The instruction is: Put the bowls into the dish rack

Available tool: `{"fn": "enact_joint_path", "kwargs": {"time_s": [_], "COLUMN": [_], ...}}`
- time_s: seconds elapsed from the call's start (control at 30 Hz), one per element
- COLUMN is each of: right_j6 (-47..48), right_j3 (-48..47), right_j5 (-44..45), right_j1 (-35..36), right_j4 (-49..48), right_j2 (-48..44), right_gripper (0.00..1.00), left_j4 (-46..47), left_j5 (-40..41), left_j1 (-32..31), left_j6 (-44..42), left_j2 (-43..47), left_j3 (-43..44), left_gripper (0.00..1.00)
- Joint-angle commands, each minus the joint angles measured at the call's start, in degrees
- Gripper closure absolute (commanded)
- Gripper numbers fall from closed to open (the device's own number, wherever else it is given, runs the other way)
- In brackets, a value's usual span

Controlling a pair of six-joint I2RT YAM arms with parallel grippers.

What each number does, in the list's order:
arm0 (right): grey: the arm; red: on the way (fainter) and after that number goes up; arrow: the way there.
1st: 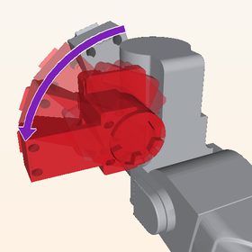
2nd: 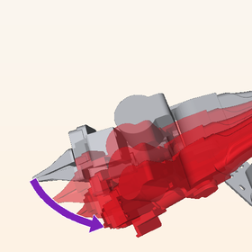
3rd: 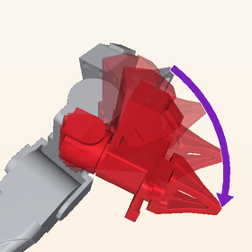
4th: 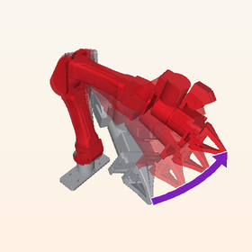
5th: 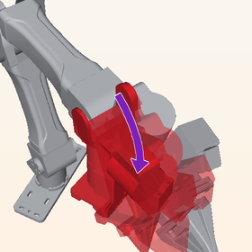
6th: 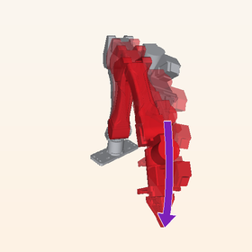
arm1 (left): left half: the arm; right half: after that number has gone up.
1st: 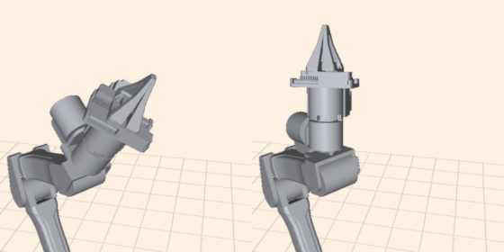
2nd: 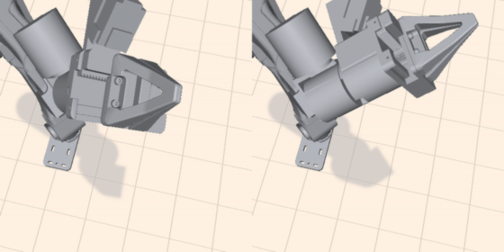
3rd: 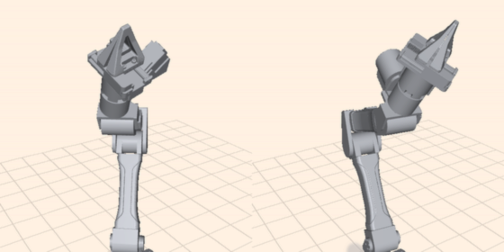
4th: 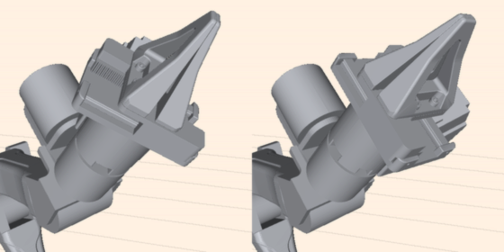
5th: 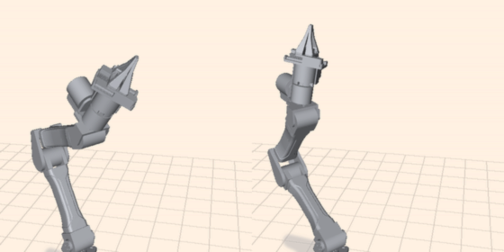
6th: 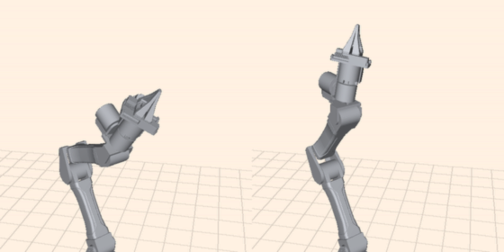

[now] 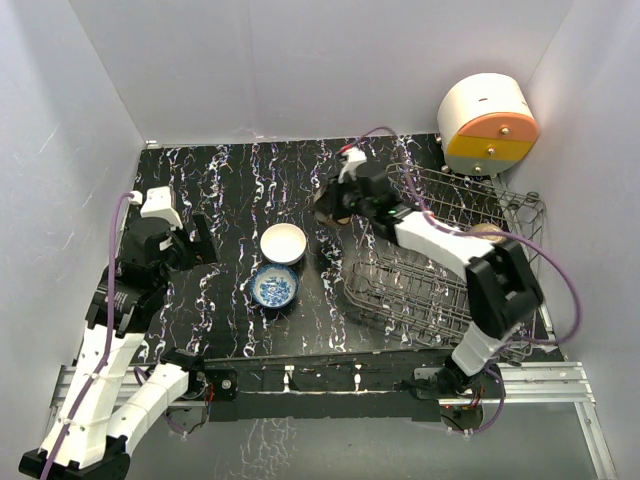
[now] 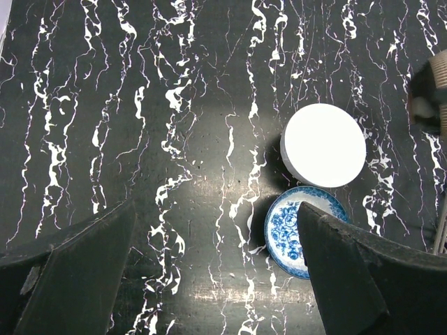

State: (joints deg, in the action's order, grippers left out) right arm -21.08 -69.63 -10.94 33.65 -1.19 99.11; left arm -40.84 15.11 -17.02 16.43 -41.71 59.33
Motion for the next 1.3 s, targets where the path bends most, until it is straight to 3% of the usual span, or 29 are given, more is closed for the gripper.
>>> {"fn": "enact_joint_path", "kwargs": {"time_s": [0.0,0.37,0.77,1.0,1.27], "right_j6": [-9.3,-28.8,-49.5,-63.4,-64.2], "right_j3": [5.0,23.4,48.3,61.4,63.3], "right_j5": [-14.7,-30.3,-36.9,-37.6,-33.6], "right_j1": [-7.0,-22.6,-30.1,-33.2,-36.8], "right_j4": [-20.6,-23.5,-31.5,-53.7,-56.1], "right_j2": [-13.2,-33.9,-53.6,-50.1,-47.0], "right_gripper": [0.92,0.92,0.92,0.92,0.92], "left_j4": [-0.4,0.1,-0.7,-1.5,-1.9], "left_j5": [0.6,-0.3,-1.8,-3.0,-2.8], "left_j1": [-0.2,-0.2,-0.2,-0.2,-0.3], "left_j6": [-0.7,-1.5,-1.7,-0.6,-0.6], "left_j2": [1.4,1.2,0.4,0.7,0.0], "left_j3": [0.2,0.5,2.6,2.8,4.4], "left_gripper": [0.03,0.03,0.03,0.03,0.03]}}
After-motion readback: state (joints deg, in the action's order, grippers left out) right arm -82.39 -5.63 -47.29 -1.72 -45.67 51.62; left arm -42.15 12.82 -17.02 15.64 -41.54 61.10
